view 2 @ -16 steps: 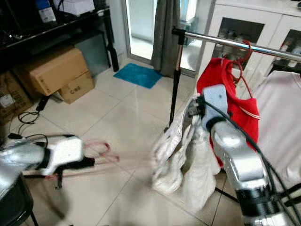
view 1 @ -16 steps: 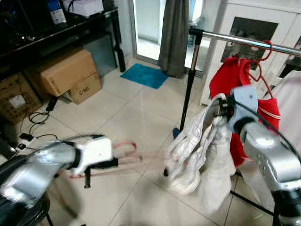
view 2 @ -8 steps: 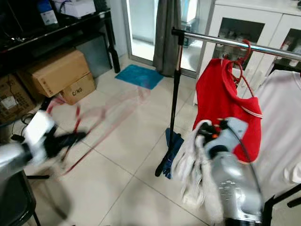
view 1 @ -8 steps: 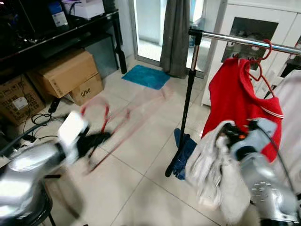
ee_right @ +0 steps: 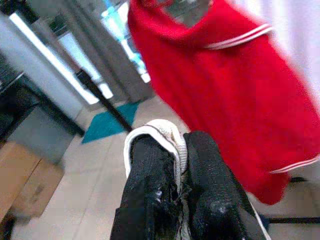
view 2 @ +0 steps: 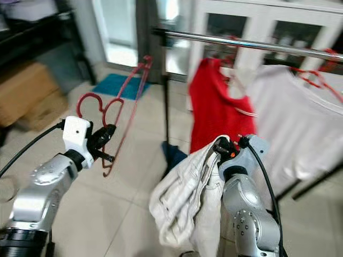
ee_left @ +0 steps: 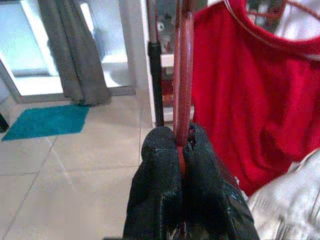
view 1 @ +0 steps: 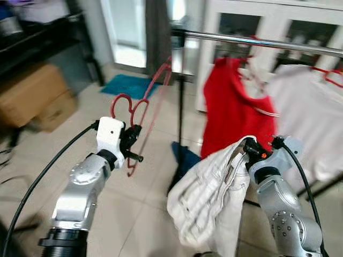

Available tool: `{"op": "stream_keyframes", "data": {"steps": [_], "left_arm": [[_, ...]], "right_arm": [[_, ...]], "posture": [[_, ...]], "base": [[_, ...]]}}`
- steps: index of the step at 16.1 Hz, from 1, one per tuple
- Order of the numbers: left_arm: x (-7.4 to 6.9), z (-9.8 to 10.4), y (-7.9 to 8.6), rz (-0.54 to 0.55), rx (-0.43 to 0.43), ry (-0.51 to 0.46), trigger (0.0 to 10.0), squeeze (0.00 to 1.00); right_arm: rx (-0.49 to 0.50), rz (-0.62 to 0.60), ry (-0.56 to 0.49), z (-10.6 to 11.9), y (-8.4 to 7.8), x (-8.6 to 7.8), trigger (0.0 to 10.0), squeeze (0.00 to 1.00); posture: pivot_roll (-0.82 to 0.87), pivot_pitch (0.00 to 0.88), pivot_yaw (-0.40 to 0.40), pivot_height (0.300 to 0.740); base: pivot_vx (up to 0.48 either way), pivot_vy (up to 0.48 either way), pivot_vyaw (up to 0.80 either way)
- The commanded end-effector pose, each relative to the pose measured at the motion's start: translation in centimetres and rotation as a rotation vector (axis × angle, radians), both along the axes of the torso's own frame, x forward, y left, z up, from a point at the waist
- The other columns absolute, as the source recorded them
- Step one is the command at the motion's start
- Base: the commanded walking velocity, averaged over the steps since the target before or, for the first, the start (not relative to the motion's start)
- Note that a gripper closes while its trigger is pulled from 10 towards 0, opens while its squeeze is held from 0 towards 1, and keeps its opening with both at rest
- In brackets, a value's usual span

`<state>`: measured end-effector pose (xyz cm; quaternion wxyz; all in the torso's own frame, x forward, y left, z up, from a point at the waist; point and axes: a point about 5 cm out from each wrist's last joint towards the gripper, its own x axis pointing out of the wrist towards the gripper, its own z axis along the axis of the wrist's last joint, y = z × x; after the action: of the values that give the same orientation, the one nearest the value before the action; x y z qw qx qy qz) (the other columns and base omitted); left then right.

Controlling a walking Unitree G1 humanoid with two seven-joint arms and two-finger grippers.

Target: Hang hanger

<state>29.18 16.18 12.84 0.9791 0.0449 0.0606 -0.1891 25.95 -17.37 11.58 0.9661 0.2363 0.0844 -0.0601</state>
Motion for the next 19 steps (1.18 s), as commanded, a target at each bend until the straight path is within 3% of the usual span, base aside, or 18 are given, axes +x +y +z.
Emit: {"op": "stream_keyframes", "data": {"steps": [1, 3, 5, 14, 16, 19], "left_arm": [[-0.1, 0.0, -0.3, -0.008, 0.021, 0.014, 10.0, 0.00], [-0.3, 0.3, -1.0, -0.083, -0.028, 0.046, 10.0, 0.00], [-0.3, 0.7, -1.4, -0.076, -0.055, 0.026, 10.0, 0.00], [-0.2, 0.5, -1.8, -0.080, -0.047, 0.057, 10.0, 0.00], [-0.5, 0.2, -1.8, -0.083, -0.039, 0.068, 10.0, 0.00], [0.0, 0.4, -1.7, -0.071, -0.040, 0.057, 10.0, 0.00]], "right_arm": [[-0.013, 0.012, -0.063, 1.3, 0.3, 0.1, 10.0, 0.00], [-0.027, -0.005, -0.060, 1.3, 0.2, 0.0, 10.0, 0.00], [-0.037, 0.004, -0.068, 1.4, 0.3, 0.0, 10.0, 0.00], [-0.116, 0.007, -0.086, 1.8, 0.4, 0.1, 10.0, 0.00], [-0.200, -0.014, -0.089, 1.8, 0.3, 0.3, 10.0, 0.00], [-0.134, -0.005, -0.127, 2.1, 0.7, 0.3, 10.0, 0.00]], "posture": [[-0.15, 0.000, 0.038, 0.740], [-0.14, 0.000, 0.037, 0.740], [-0.14, 0.000, 0.039, 0.740], [-0.14, 0.000, 0.053, 0.740], [-0.14, 0.000, 0.049, 0.740], [-0.14, 0.000, 0.050, 0.740]], "base": [[0.000, 0.000, -0.79], [0.000, 0.000, -0.79], [0.000, 0.000, -0.79], [0.000, 0.000, -0.80], [0.000, 0.000, -0.80], [0.000, 0.000, -0.80]]}}
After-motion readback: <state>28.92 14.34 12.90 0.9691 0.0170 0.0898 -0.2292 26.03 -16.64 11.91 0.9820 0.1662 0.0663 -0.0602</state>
